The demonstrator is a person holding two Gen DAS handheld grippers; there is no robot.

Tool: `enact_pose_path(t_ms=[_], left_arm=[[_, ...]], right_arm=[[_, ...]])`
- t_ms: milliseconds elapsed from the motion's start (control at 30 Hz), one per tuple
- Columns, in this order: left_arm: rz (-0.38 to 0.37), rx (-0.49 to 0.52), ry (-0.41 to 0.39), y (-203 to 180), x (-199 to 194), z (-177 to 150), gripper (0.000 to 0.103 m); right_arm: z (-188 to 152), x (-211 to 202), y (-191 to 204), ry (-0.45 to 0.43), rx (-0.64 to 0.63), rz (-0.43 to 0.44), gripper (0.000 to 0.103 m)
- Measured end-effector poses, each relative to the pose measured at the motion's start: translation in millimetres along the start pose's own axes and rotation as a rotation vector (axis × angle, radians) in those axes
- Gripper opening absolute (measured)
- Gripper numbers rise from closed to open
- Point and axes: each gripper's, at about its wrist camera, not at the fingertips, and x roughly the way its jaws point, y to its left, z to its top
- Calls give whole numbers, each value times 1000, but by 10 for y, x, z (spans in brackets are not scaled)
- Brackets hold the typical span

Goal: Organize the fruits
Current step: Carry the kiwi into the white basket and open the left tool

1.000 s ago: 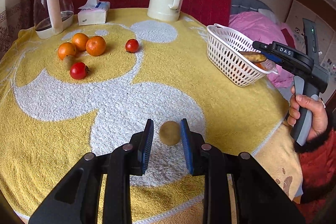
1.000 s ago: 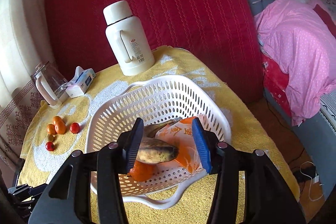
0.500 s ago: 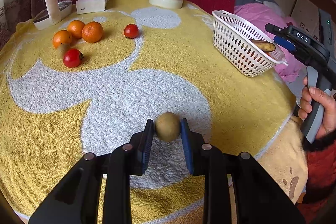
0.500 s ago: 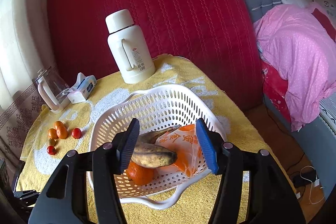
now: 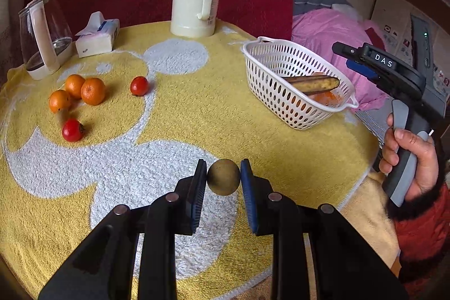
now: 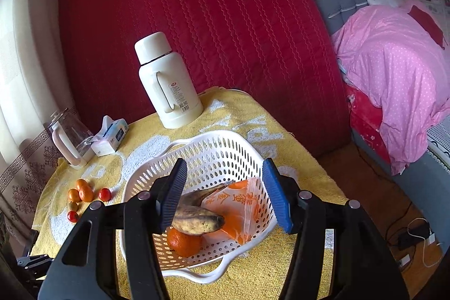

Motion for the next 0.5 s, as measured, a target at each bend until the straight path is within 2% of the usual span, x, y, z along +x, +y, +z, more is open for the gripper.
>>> enact_pose_path(t_ms=[500], left_arm=[[-131,49,-71,-447,121,641,25]], right_arm=[[28,-12,-74,-7,33,7,58]])
